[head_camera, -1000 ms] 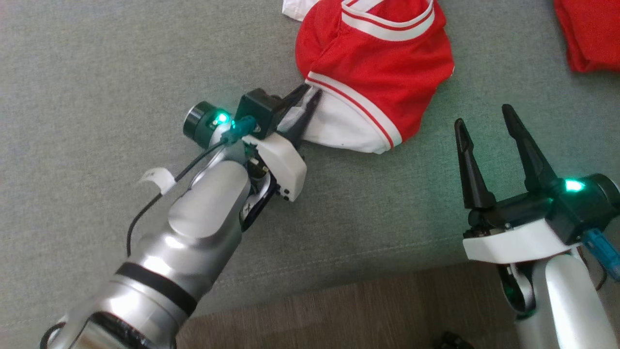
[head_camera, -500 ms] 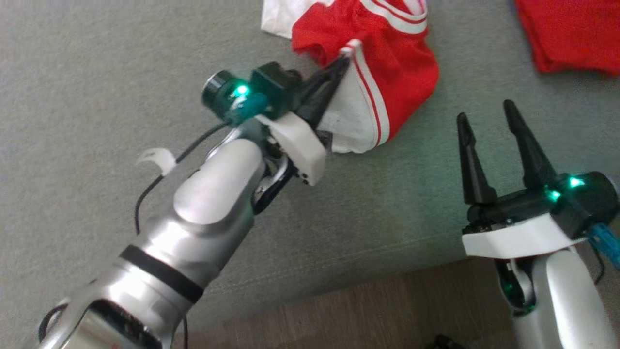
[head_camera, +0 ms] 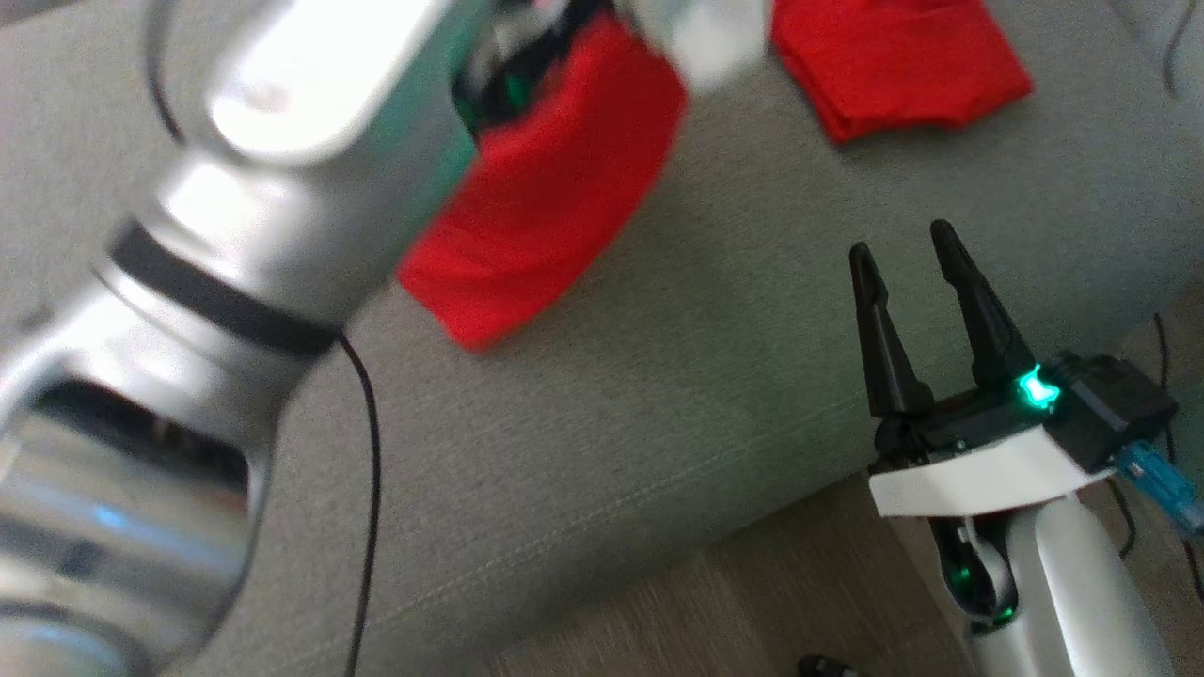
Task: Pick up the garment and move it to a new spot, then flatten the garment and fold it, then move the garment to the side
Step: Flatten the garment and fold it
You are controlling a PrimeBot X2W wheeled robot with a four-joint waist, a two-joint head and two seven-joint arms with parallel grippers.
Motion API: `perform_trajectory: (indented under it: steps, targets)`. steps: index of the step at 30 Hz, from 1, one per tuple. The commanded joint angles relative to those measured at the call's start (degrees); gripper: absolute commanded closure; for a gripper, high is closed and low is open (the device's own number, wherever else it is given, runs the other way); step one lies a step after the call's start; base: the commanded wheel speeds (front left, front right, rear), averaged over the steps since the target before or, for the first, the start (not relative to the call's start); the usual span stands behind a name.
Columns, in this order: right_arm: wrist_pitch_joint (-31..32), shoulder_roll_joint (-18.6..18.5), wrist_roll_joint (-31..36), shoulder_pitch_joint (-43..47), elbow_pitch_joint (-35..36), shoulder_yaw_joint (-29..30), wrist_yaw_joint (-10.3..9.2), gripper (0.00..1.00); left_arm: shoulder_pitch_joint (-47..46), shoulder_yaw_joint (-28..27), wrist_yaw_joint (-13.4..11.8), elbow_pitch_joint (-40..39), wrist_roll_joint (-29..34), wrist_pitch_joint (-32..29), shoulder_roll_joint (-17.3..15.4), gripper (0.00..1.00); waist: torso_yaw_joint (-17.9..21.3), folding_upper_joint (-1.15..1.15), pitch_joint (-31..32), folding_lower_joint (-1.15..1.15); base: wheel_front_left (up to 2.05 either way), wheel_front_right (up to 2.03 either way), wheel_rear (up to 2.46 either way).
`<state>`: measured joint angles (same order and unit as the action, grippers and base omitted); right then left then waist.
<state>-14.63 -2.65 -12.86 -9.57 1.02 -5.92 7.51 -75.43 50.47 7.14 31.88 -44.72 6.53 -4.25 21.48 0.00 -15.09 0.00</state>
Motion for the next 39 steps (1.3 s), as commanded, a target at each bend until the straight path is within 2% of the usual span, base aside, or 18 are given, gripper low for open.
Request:
perform_trajectory:
  steps: [1, 4, 7, 10, 14, 21, 26, 32, 33, 34, 35, 36, 39]
  targets:
    - [-0.37, -0.22, -0.52, 0.65, 1.78, -1.04, -0.02, 0.0, -7.22, -3.52, 0.13, -0.05, 0.44, 1.78, -0.83, 1.0, 1.99, 0.0, 2.3, 0.0, 0.0, 0.0, 0.0]
    - [-0.37, -0.22, -0.51, 1.34, 2.05, -0.21, -0.02, 0.0, -14.06, -6.71, -1.24, 3.34, 1.86, 5.34, -1.01, 1.0, 1.56, 0.0, 2.81, 0.0, 0.0, 0.0, 0.0]
    - [-0.37, -0.22, 0.15, 1.58, 2.31, 0.54, -0.02, 0.0, -18.85, -10.18, -2.81, 5.58, 3.25, 7.44, -2.79, 1.0, -0.17, 0.0, 2.77, 0.0, 0.0, 0.0, 0.0]
    - [-0.37, -0.22, 1.06, 2.03, 2.7, 1.78, -0.02, 0.0, -18.13, -12.26, -3.12, 8.05, 3.14, 7.98, -5.35, 1.0, -3.18, 0.0, 2.84, 0.0, 0.0, 0.0, 0.0]
    - [-0.37, -0.22, 2.31, 3.04, 3.07, 3.39, -0.02, 0.0, -8.56, -12.89, -3.51, 10.52, 1.48, 8.1, -9.01, 1.0, -7.38, 0.0, 2.9, 0.0, 0.0, 0.0, 0.0]
    - [-0.37, -0.22, 3.47, 4.0, 2.75, 3.83, -0.02, 0.0, 15.47, -18.58, -7.56, 10.52, -2.44, 8.42, -16.16, 1.0, -11.47, 0.0, 2.35, 0.0, 0.0, 0.0, 0.0]
    - [-0.37, -0.22, 3.76, 4.66, 2.14, 4.14, -0.02, 0.0, 30.01, -25.3, -10.11, 4.07, 0.23, 8.45, -20.02, 1.0, -12.86, 0.0, 1.39, 0.0, 0.0, 0.0, 0.0]
    - [-0.37, -0.22, 4.5, 4.81, 1.09, 4.49, -0.02, 0.0, 42.05, -33.97, -13.2, -4.94, 6.76, 8.46, -20.89, 1.0, -14.85, 0.0, -0.34, 0.0, 0.0, 0.0, 0.0]
    - [-0.37, -0.22, 4.69, 4.65, 0.93, 4.3, -0.02, 0.0, 43.29, -35.39, -13.67, -5.9, 7.56, 8.46, -20.43, 0.81, -15.11, 0.0, -0.62, 0.0, 0.0, 0.0, 0.0]
    - [-0.37, -0.22, 4.82, 4.46, 0.82, 4.2, -0.02, 0.0, 44.28, -36.58, -14.11, -6.81, 8.41, 8.46, -19.93, 0.21, -15.36, 0.0, -0.86, 0.0, 0.0, 0.0, 0.0]
    - [-0.37, -0.22, 4.82, 4.46, 0.82, 4.2, -0.02, 0.0, 44.28, -36.58, -14.11, -6.81, 8.41, 8.46, -19.93, 0.21, -15.36, 0.0, -0.86, 0.0, 0.0, 0.0, 0.0]
    - [-0.37, -0.22, 4.88, 4.26, 0.75, 4.21, -0.02, 0.0, 45.04, -37.32, -14.55, -7.86, 9.77, 8.46, -19.55, 0.0, -15.61, 0.0, -1.02, 0.0, 0.0, 0.0, 0.0]
    - [-0.37, -0.22, 5.04, 3.71, 0.55, 3.93, -0.02, 0.0, 46.77, -38.16, -16.23, -11.6, 14.56, 8.46, -18.18, 0.0, -16.07, 0.0, -1.45, 0.0, 0.0, 0.0, 0.0]
